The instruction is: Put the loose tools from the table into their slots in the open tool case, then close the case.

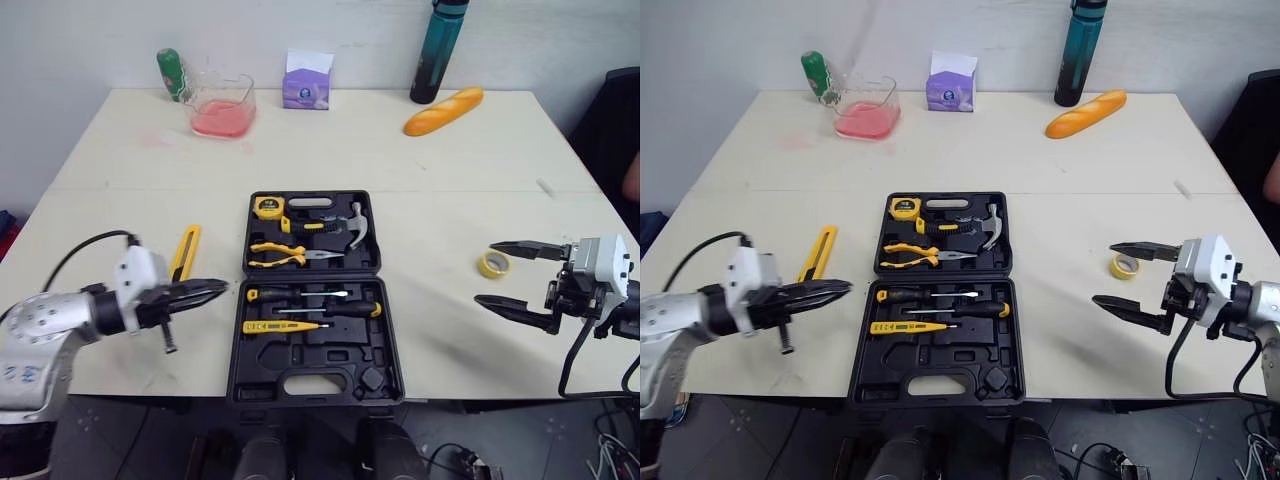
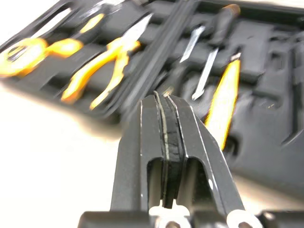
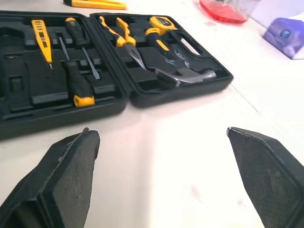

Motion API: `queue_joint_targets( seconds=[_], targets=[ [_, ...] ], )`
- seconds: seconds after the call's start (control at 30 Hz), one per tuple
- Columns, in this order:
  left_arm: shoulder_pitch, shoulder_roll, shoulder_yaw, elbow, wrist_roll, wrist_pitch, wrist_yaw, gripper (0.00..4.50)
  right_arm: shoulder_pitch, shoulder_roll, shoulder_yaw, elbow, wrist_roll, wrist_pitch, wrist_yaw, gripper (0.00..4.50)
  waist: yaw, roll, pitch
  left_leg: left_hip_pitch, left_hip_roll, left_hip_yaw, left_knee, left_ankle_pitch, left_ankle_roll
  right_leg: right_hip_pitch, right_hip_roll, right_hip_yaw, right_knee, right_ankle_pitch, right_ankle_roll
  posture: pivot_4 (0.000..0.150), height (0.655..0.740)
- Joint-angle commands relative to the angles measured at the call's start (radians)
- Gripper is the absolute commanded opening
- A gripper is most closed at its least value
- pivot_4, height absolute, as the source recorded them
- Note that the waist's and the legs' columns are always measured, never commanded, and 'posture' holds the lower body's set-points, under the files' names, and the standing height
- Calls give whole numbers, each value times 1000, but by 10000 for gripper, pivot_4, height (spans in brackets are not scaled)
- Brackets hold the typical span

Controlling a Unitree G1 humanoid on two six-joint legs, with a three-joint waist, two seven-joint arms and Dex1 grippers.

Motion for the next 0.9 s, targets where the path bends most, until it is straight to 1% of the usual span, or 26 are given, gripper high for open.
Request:
queue_joint_targets(
  seconds=[0.03,0.13,0.2,0.23,0.33,0.43,0.47,0.5,0.6,0.7,0.9],
  targets=[
    [45,39,138,9,-1,32,47,232,11,-29,-109,95,-21,-60,-24,45000,-1,0,0,0,0,0,0,0,0,0,0,0,0,0,0,1500,7400],
    [138,56,301,17,-6,74,80,232,45,-42,-210,208,-46,-103,-82,45000,-3,0,0,0,-1,1,-1,-1,1,0,-2,0,-1,0,0,1500,7400],
    [196,41,358,58,12,42,87,6712,47,-49,-247,277,-66,-138,-117,45000,-4,0,0,0,-1,1,-3,-2,1,0,-3,0,-3,0,0,1500,7400],
    [220,30,382,91,25,21,96,8994,45,-53,-263,316,-80,-162,-133,45000,-5,0,0,0,-1,2,-3,-2,2,0,-3,0,-3,0,0,1500,7400],
    [278,6,474,255,79,-65,167,22369,33,-82,-314,467,-123,-228,-219,45000,-9,1,0,2,-2,3,-4,-3,1,-1,-5,0,-3,0,0,1500,7400],
    [306,16,493,345,127,-127,216,35636,31,-105,-310,558,-152,-283,-235,45000,-23,0,1,2,-1,3,-6,-3,0,-2,-8,0,-3,0,-1,1500,7400],
    [316,4,513,369,119,-131,232,40719,34,-114,-305,595,-169,-309,-244,45000,-25,0,1,2,-1,3,-6,-4,0,-2,-9,0,-3,0,-1,1500,7400],
    [322,-4,526,386,112,-134,243,44645,33,-120,-302,624,-181,-329,-252,45000,-27,0,1,2,-1,3,-6,-3,0,-2,-10,0,-3,0,-1,1500,7400],
    [349,-31,548,405,90,-135,254,44645,41,-138,-280,706,-234,-423,-280,45000,-30,0,0,2,-2,3,-7,-4,0,-2,-12,0,-3,0,-1,1500,7400],
    [358,-38,559,416,80,-134,260,44645,27,-152,-265,775,-282,-505,-353,45000,-32,0,0,2,-2,3,-8,-4,0,-2,-12,0,-4,0,-1,1500,7400],
    [351,-28,549,444,72,-158,253,44645,-11,-145,-223,821,-290,-511,-379,45000,-34,0,0,4,-1,4,-9,-4,-1,-2,-12,0,-3,0,-1,1500,7400]
  ],
)
